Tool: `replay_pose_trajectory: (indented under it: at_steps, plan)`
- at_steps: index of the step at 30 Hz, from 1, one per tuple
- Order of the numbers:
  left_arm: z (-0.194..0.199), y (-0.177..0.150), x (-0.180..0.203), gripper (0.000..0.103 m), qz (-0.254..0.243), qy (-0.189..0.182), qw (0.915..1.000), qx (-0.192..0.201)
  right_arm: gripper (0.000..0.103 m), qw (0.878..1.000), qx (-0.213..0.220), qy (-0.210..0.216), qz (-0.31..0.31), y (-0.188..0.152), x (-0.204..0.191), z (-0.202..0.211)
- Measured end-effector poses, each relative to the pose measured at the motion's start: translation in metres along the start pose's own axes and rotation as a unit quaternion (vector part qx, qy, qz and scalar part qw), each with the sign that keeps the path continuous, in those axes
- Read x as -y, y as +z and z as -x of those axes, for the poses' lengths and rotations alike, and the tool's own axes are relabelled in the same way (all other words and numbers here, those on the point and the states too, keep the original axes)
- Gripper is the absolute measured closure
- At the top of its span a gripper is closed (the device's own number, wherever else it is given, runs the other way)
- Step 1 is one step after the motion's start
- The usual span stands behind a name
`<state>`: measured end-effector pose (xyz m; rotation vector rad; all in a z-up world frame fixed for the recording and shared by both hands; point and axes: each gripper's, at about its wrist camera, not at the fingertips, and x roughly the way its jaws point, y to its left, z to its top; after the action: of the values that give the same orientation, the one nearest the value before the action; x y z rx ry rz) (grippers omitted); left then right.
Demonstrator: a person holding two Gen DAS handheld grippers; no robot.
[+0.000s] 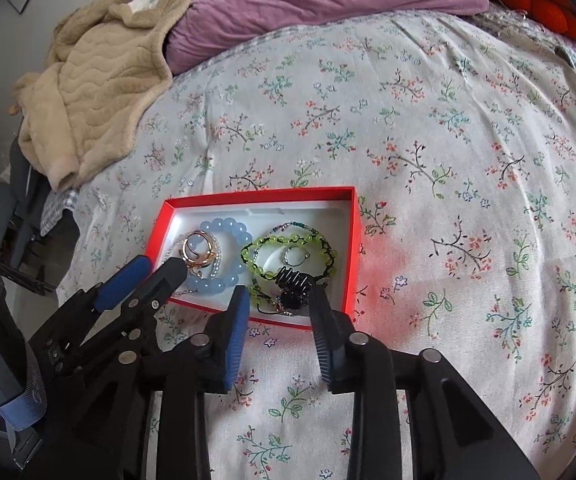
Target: Organize jewelry
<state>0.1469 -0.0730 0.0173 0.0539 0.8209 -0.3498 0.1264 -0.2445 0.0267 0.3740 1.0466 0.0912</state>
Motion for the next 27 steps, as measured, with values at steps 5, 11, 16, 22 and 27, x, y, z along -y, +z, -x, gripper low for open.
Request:
replay_pose_trajectory:
  at_steps: [5,11,16,22,27]
  plan:
    - [0.012,-0.004,0.001,0.040,-0.006,0.018,0.9998,-0.001,0.061,1.000,0.011,-0.009,0.011,-0.003,0.001,0.015]
    - [0.028,-0.014,0.005,0.023,-0.012,0.056,0.9983,-0.011,0.044,0.999,0.020,-0.037,0.034,-0.016,0.000,0.032]
    - [0.041,-0.031,0.005,0.007,-0.008,0.084,0.9961,-0.027,0.031,0.996,0.021,-0.063,0.054,-0.034,-0.002,0.042]
    - [0.053,-0.057,0.004,0.001,-0.013,0.088,0.9941,-0.062,0.004,0.990,0.026,-0.111,0.080,-0.058,-0.008,0.045]
    - [0.053,-0.082,-0.006,0.000,0.009,0.084,0.9914,-0.100,0.000,0.985,0.025,-0.136,0.102,-0.077,-0.012,0.041]
